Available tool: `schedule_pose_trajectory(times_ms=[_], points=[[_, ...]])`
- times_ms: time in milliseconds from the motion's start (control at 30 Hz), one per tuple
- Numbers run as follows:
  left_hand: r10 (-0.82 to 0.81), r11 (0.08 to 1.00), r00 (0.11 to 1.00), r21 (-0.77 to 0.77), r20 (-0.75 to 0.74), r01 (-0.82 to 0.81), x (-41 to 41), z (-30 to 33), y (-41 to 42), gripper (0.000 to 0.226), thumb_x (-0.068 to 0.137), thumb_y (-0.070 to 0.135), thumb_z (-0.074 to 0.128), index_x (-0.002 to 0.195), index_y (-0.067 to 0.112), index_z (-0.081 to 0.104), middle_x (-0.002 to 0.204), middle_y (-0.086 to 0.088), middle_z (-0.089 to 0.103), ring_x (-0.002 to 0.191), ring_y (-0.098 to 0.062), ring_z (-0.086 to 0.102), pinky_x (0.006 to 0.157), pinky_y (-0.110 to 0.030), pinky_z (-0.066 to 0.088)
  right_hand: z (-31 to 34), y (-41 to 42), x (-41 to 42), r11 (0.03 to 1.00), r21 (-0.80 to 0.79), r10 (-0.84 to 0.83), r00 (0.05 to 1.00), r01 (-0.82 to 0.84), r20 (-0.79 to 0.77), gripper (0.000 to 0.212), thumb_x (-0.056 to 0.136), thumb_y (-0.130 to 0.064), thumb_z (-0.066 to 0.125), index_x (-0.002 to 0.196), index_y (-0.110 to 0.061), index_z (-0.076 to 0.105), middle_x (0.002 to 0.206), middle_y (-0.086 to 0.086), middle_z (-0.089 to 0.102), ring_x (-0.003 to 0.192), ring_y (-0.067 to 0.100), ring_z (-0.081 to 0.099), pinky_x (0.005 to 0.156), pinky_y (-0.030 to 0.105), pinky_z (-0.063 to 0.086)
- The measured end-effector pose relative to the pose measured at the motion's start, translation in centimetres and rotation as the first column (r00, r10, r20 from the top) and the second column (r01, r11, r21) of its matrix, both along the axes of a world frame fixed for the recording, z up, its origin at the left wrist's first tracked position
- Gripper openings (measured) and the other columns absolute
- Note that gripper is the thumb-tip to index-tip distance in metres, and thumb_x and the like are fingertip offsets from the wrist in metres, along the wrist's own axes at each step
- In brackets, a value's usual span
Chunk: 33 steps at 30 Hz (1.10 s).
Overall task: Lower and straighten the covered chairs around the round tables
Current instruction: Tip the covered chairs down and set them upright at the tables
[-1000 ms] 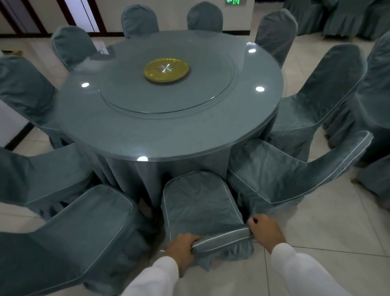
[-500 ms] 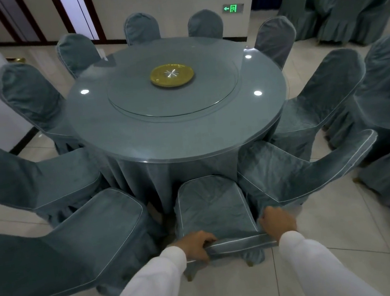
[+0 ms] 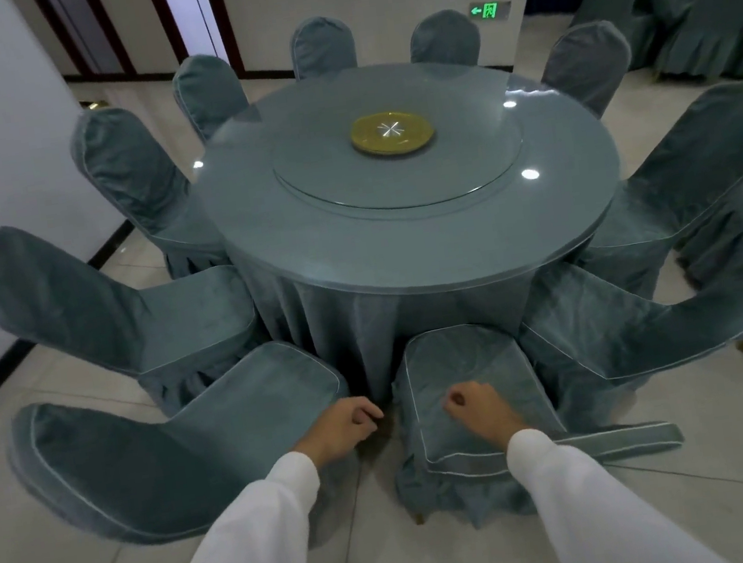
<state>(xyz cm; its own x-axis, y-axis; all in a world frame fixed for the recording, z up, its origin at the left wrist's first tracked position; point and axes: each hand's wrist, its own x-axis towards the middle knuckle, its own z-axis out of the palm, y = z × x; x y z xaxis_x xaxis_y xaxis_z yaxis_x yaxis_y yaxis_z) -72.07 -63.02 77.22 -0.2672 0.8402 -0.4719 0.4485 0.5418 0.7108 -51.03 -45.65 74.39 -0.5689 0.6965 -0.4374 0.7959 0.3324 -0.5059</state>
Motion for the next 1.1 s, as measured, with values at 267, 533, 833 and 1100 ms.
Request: schedule_pose_trajectory(times_ms=[267,533,833,1100], points=[[0.113,0.990,0.993,0.085,0.024,-0.114,-13.5,0.1,-7.0,0.020,0.089,0.020,0.062,0.092,0.040,0.066,0.102,-0.003,0.073,0.086,-0.016,0.070,0.090,-0.038,0.056,1.1,-7.3,-12.2,0.997,-0.054,0.058,0.998,-0.058,0.006,0.018,0.093,-0.026,0.059,0.081,-0.022,0.071,0.087,0.002,0.075,0.083,0.023,0.070,0.082,0.037,0.057],[0.250,0.963,0.968,0.099,0.021,-0.251,-22.8,-0.8,-9.1,0.028,0.094,0.002,0.055,0.097,0.027,0.067,0.093,0.001,0.073,0.074,-0.008,0.067,0.080,-0.026,0.055,-0.5,-8.6,-22.4,0.986,-0.135,0.091,0.995,-0.097,-0.049,0.023,0.094,-0.024,0.058,0.076,-0.023,0.073,0.071,-0.003,0.075,0.069,0.013,0.070,0.082,0.036,0.059],[0.372,0.925,0.928,0.085,-0.014,-0.370,-31.4,-0.6,-9.7,0.024,0.097,0.003,0.052,0.105,0.018,0.069,0.098,-0.003,0.074,0.088,-0.019,0.072,0.075,-0.022,0.056,-3.1,-5.9,-33.2,0.965,-0.199,0.149,0.980,-0.173,-0.130,0.018,0.096,-0.022,0.062,0.086,-0.013,0.075,0.079,0.001,0.076,0.077,0.016,0.074,0.087,0.041,0.060],[0.337,0.940,0.942,0.059,0.006,-0.337,-37.6,-0.9,-10.1,0.022,0.097,0.002,0.054,0.107,0.012,0.070,0.098,-0.006,0.074,0.081,-0.015,0.070,0.075,-0.021,0.056,-4.1,-7.1,-37.5,0.965,-0.250,0.035,0.982,-0.082,-0.188,0.016,0.095,-0.022,0.063,0.085,-0.018,0.074,0.080,-0.001,0.077,0.082,0.018,0.075,0.087,0.043,0.061]])
